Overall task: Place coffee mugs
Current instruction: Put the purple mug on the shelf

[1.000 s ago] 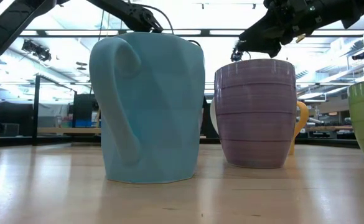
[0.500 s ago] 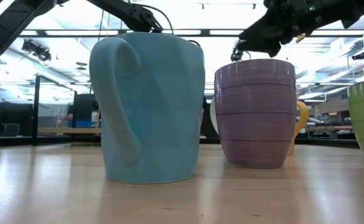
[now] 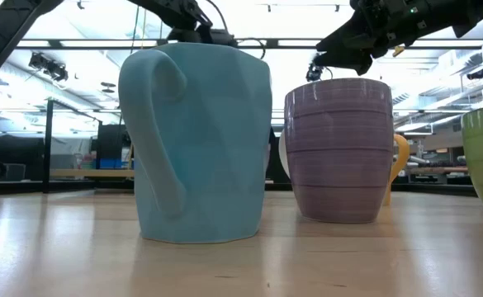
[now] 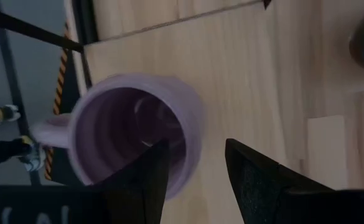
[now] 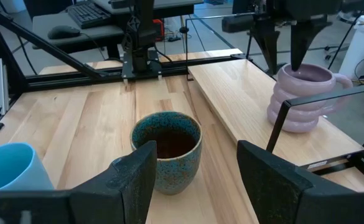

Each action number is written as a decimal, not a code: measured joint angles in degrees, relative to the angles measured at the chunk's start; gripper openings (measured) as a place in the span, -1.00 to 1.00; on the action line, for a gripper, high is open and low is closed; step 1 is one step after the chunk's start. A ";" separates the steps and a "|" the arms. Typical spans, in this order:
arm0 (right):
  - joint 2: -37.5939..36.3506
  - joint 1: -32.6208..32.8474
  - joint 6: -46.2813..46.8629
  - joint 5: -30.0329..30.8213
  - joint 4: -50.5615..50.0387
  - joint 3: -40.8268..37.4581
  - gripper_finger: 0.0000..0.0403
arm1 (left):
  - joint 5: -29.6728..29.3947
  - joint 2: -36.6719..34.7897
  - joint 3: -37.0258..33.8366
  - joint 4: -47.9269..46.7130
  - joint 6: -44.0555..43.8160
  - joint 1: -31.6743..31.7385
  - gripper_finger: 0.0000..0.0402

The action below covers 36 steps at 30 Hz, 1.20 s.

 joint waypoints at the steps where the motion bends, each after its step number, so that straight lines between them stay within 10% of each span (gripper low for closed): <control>1: 0.00 0.00 -0.09 0.00 0.00 0.00 0.14 | -0.36 -0.49 0.00 -0.04 -0.13 -0.06 -0.18; 17: 0.00 0.77 -0.39 0.00 1.25 0.00 0.14 | 6.91 -4.76 -8.32 -6.56 -15.99 2.99 -0.19; 36: 0.02 1.73 -0.16 0.79 2.43 0.00 0.14 | -2.18 -22.96 -49.02 42.01 -25.59 3.06 -0.35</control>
